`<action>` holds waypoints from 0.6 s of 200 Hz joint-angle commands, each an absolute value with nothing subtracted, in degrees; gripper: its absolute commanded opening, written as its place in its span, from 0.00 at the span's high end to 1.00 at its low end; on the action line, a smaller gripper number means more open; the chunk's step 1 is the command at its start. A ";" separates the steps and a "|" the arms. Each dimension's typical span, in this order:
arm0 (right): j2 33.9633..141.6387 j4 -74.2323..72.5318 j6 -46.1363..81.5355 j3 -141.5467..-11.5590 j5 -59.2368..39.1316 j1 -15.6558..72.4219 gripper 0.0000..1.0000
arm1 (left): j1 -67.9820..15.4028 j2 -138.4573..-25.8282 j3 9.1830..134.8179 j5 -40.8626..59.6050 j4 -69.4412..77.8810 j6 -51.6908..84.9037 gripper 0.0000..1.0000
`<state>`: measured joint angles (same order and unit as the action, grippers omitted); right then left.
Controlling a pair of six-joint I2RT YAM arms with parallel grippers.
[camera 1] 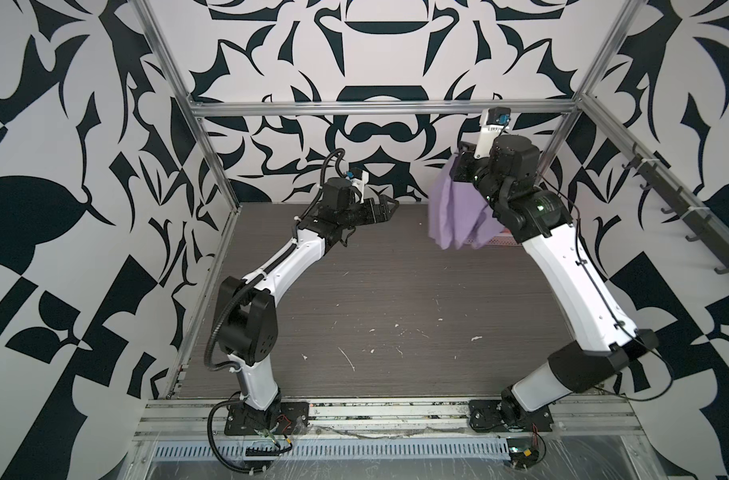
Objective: Fold and stack the t-shirts
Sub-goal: 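Grasp the lavender t-shirt with the right gripper, lift and drop it on the table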
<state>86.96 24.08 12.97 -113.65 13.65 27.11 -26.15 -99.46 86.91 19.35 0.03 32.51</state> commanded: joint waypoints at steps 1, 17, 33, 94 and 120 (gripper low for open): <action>81.31 13.97 14.33 -114.41 8.17 28.38 1.00 | -23.18 -92.44 82.63 18.58 3.90 33.10 0.01; 79.00 12.05 16.45 -111.37 7.10 28.82 1.00 | -21.16 -87.05 78.88 18.04 4.65 33.11 0.01; 77.70 13.56 17.94 -108.61 9.77 28.83 1.00 | -20.22 -81.83 76.42 16.11 2.36 31.21 0.00; 75.25 17.28 29.91 -82.32 23.84 28.10 1.00 | -20.21 -64.82 66.80 0.03 -13.19 26.46 0.01; 77.34 24.56 41.70 -74.67 15.48 18.16 0.57 | -20.15 -62.24 62.48 -1.06 -15.38 29.51 0.01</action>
<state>76.38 19.16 29.17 -79.61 17.65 26.55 -20.25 -62.72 66.46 3.60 -8.91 28.10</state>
